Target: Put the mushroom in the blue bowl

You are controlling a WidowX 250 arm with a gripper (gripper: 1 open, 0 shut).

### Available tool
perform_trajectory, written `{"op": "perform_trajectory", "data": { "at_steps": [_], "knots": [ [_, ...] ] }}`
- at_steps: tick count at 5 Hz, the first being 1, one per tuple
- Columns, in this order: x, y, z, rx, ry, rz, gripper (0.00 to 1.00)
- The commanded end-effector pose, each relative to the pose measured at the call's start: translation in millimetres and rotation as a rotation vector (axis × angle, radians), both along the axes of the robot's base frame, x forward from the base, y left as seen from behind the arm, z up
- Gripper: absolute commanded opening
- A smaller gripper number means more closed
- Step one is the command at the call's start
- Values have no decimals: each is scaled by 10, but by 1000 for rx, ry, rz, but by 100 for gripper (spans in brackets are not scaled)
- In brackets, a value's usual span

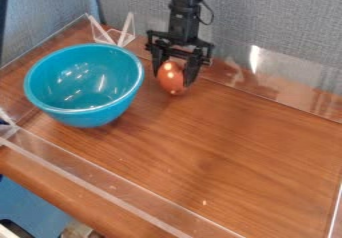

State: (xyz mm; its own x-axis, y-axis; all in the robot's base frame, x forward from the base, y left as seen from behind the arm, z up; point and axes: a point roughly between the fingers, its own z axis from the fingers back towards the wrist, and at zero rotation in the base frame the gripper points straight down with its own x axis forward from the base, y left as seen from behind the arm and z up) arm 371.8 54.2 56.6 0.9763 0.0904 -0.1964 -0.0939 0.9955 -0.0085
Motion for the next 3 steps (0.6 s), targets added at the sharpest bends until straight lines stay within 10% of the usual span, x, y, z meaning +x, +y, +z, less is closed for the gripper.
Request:
{"op": "perform_trajectory", "data": {
  "at_steps": [1, 3],
  "knots": [
    [50, 50, 477, 6, -123, -3, 0],
    [-59, 21, 849, -16, -183, -24, 0]
  ]
}}
